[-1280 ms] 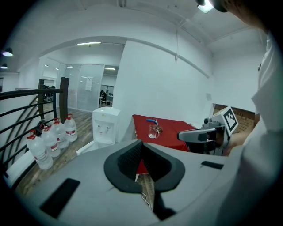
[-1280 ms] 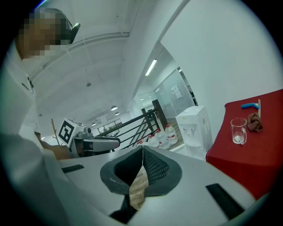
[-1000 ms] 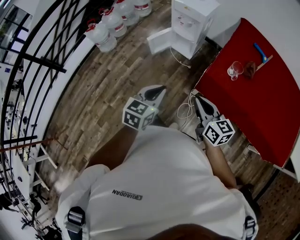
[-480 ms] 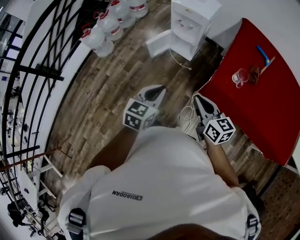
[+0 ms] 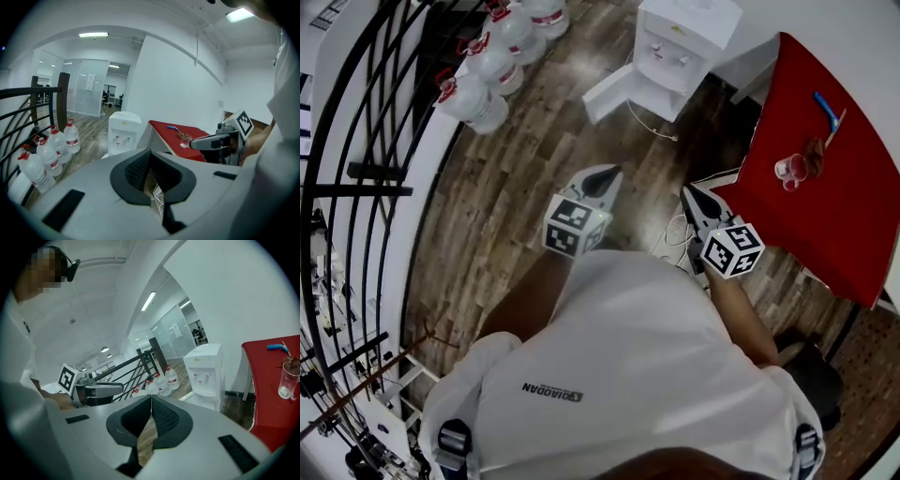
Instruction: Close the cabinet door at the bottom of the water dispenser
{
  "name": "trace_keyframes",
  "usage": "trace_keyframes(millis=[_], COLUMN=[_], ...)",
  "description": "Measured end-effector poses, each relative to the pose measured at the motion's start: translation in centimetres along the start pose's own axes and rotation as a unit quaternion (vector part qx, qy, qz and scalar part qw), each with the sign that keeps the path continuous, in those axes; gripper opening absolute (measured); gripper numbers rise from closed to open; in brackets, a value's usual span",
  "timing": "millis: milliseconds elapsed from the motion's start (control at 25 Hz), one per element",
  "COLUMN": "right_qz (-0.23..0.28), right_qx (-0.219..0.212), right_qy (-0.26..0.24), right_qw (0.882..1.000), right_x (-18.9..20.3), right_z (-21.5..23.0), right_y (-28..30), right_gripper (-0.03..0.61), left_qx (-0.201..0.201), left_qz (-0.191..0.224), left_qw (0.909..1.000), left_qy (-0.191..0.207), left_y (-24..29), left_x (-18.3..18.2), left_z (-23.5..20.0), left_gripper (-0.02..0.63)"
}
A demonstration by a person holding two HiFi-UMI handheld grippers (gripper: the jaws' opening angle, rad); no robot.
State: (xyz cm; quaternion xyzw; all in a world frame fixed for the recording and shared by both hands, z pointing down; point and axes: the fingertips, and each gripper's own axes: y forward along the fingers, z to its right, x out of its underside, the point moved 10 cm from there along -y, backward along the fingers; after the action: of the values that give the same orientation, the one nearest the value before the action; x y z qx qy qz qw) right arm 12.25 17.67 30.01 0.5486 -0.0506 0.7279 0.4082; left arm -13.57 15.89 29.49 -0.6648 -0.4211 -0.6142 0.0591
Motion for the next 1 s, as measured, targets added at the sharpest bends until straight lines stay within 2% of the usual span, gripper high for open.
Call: trace_keyframes(millis=[200, 360, 720, 1000], right_qz=[-0.011, -0.017, -0.062, -0.096], right_qx=[0.027, 0.027, 0.002, -0.022], right_qy=[0.018, 0.028, 0.027, 0.027], right_qw=[0.999, 0.999, 0.998, 0.995], right_x=[-0.3, 0.1, 0.1, 0.0], right_z=[-1.2, -1.5, -0.7, 2.7], right_y=[5.1, 8.2, 14.4, 23.6], right_gripper=[0.023, 0.023, 0.023, 0.023], left_qx=[0.021, 0.021, -0.016, -0.063], left_qz=[-0.018, -0.024, -0.023, -0.041], left_qw=[0.9995, 0.9994, 0.9994, 0.9966], left_qy=[0.013, 0.016, -0.019, -0.036], left_y=[0.1, 0.6, 1.1, 3.4], left_x=[-0.5, -0.3, 1.2, 1.7], left_z=[-5.8, -9.0, -14.2, -18.1], left_gripper=[0.0, 0.0, 0.0, 0.0])
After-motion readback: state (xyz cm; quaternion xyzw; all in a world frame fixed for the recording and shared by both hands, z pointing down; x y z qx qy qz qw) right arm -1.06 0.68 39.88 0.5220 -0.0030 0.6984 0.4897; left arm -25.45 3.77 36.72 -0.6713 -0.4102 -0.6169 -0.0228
